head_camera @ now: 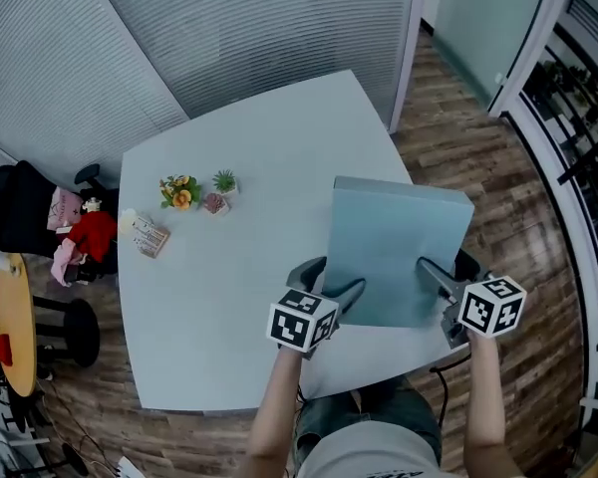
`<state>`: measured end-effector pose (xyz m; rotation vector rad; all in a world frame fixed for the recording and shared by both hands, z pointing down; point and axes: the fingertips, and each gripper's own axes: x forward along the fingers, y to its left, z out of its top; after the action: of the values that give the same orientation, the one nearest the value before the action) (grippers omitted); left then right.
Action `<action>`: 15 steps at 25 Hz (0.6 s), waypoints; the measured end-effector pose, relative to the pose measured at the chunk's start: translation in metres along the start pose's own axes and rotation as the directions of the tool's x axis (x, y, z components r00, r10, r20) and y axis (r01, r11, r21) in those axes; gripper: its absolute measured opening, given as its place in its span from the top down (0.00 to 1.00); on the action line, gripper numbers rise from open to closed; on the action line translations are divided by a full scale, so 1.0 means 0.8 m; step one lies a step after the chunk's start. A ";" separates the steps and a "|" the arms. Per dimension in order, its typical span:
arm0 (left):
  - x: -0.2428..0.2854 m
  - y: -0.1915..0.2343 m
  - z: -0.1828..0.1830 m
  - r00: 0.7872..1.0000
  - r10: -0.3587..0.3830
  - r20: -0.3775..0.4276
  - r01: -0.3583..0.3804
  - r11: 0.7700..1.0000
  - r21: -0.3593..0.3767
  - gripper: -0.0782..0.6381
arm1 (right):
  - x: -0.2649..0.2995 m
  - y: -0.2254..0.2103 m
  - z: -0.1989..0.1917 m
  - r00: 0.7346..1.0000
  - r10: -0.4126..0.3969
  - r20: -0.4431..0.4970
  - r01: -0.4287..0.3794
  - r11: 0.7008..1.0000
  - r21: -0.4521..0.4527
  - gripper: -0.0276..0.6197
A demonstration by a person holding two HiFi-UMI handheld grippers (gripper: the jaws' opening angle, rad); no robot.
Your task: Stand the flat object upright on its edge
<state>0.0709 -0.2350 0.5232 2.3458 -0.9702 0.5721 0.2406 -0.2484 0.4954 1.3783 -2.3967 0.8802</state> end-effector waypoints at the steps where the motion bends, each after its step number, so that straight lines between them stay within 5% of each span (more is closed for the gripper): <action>1: 0.000 0.002 0.003 1.000 0.010 0.004 -0.010 1.000 0.010 0.38 | 0.001 0.001 0.004 1.000 0.001 0.002 -0.001 1.000 -0.020 0.38; 15: 0.005 0.019 0.030 0.995 0.077 0.058 -0.081 0.995 0.063 0.39 | 0.013 0.006 0.037 0.998 -0.007 0.063 0.016 0.988 -0.153 0.39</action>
<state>0.0663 -0.2608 0.5118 2.4008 -1.0888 0.5801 0.2336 -0.2716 0.4750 1.3785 -2.4427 0.6430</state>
